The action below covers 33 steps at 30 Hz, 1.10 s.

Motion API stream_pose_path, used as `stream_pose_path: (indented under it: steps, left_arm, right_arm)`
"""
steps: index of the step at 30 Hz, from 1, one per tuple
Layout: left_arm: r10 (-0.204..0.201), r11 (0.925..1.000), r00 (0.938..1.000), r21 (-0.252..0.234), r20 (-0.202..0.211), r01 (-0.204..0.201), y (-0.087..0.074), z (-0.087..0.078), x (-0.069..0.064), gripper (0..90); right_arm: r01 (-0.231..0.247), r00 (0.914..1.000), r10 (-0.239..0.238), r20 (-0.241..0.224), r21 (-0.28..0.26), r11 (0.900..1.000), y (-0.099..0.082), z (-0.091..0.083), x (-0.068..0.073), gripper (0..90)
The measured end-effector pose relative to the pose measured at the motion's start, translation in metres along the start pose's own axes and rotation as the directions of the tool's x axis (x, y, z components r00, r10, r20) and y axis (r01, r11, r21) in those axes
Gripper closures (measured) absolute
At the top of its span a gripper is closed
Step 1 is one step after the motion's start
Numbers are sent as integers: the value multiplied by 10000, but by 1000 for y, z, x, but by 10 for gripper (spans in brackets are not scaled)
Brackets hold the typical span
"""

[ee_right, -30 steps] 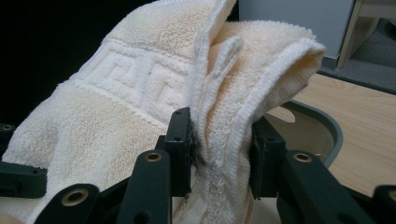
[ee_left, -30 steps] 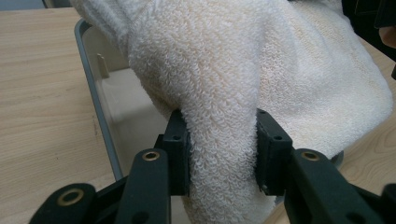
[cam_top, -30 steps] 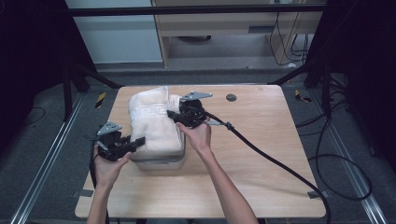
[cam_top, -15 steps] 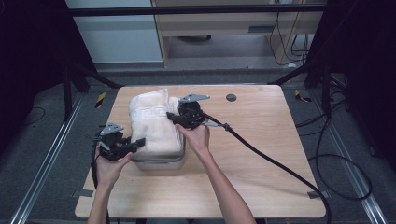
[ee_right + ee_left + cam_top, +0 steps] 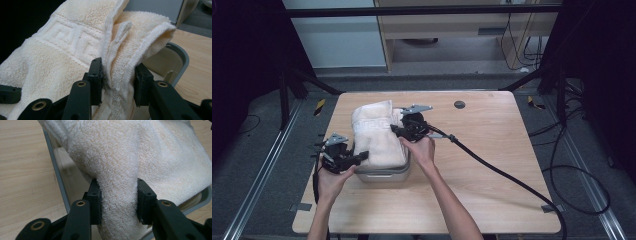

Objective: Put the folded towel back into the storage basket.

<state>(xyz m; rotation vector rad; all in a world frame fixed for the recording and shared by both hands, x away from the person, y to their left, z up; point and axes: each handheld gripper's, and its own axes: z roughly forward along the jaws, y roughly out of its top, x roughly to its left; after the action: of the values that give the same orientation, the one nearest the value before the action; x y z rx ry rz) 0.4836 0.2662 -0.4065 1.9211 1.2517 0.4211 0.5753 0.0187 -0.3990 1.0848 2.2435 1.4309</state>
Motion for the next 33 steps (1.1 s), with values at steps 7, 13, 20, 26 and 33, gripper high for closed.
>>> stream_pose_path:
  steps: [7, 13, 20, 26, 33]
  left_arm:
    - [60, 9997, 9999, 241, -87, -58, -3, 6, 1, 620]
    - [151, 9988, 9997, 471, -211, -141, -5, 11, 2, 616]
    - [230, 9974, 9992, 696, -337, -206, -6, 15, 2, 605]
    - [370, 9956, 9984, 874, -437, -330, -6, 18, 2, 543]
    - [379, 9984, 9973, 440, -625, -352, -5, 11, 4, 466]
  right_arm:
    - [22, 9999, -26, 164, 283, 9996, -5, 5, 0, 650]
    - [76, 9996, -90, 269, 499, 9987, -9, 10, -1, 641]
    - [310, 9984, -342, 450, 694, 9971, -12, 12, 1, 635]
    - [466, 9965, -531, 645, 978, 9941, -14, 12, 1, 601]
    - [864, 9920, -934, 846, 825, 9928, -16, 9, -2, 526]
